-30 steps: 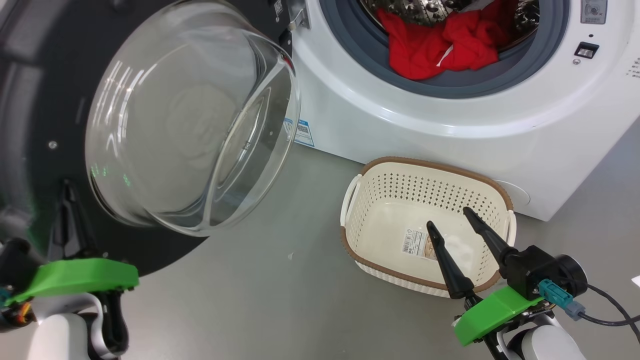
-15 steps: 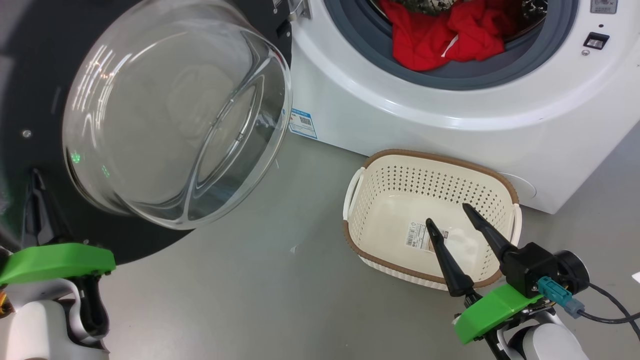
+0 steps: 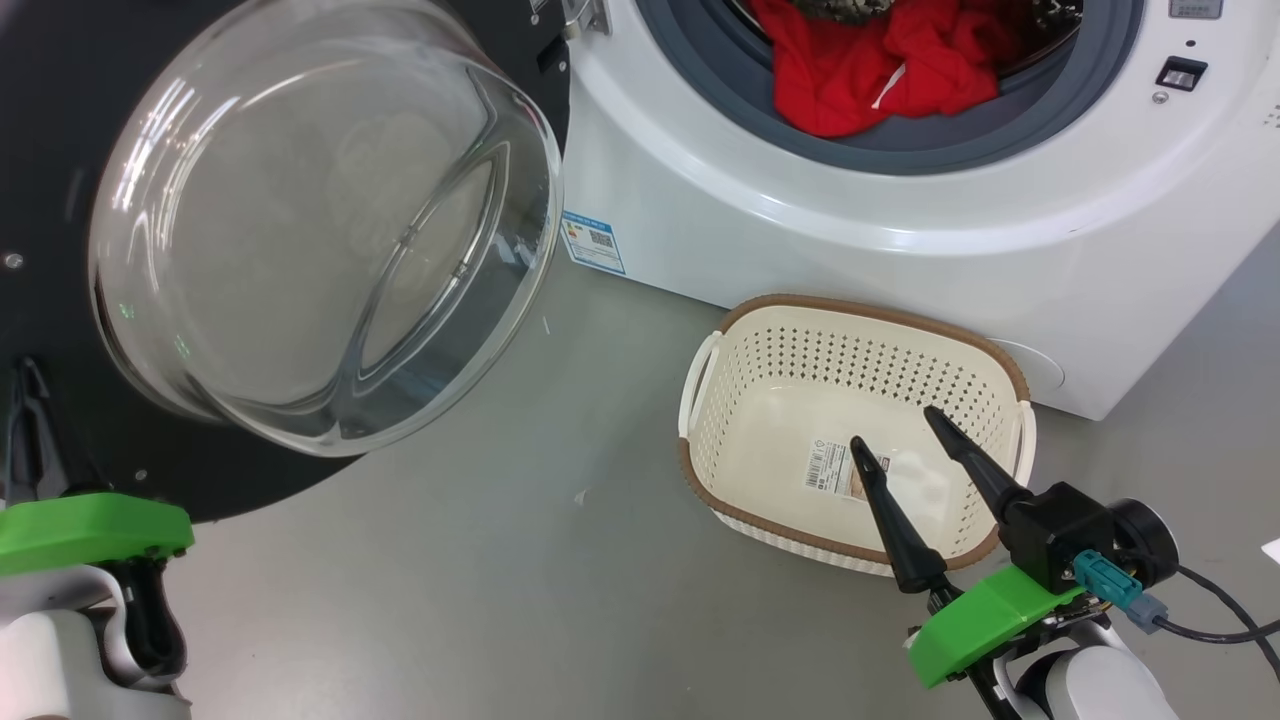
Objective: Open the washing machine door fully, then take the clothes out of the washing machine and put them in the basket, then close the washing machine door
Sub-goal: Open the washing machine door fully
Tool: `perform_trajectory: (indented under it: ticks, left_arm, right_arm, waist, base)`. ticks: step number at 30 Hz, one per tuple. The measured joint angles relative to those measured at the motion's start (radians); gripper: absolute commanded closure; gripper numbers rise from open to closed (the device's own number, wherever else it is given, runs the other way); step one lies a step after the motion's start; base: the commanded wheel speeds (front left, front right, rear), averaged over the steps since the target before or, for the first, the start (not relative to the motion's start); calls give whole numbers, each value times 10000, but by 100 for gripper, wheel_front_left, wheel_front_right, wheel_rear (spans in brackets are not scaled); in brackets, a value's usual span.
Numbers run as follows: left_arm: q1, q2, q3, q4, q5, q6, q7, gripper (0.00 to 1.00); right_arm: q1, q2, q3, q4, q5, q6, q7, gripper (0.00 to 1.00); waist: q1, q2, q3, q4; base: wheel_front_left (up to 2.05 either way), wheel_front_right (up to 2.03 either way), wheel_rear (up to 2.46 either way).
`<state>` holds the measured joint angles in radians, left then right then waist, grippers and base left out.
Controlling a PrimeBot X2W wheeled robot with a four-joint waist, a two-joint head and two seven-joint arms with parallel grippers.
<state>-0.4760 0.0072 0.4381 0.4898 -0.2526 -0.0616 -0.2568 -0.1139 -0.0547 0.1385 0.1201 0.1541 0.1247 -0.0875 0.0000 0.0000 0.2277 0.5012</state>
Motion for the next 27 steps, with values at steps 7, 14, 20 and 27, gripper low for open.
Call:
perform_trajectory:
  ticks: [7,14,20,27]
  left_arm:
    - [3,-2,111,61,161,-105,0,100]
    - [44,0,42,-169,244,-188,0,100]
    - [431,19,-330,-1160,134,-184,0,53]
    - [925,35,-1041,-2545,-58,-165,0,0]
  right_arm:
    - [0,0,21,36,35,0,-6,0]
    - [0,0,73,224,146,0,-134,0]
    - [0,0,102,399,309,0,-330,0]
    - [-14,2,77,662,497,0,-662,0]
  waist:
    - [0,0,-110,-38]
    - [0,0,-302,-70]
    - [0,0,-526,-166]
    - [0,0,-734,-391]
  base:
    - [0,0,0]
    - [0,0,0]
    - [0,0,0]
    - [0,0,0]
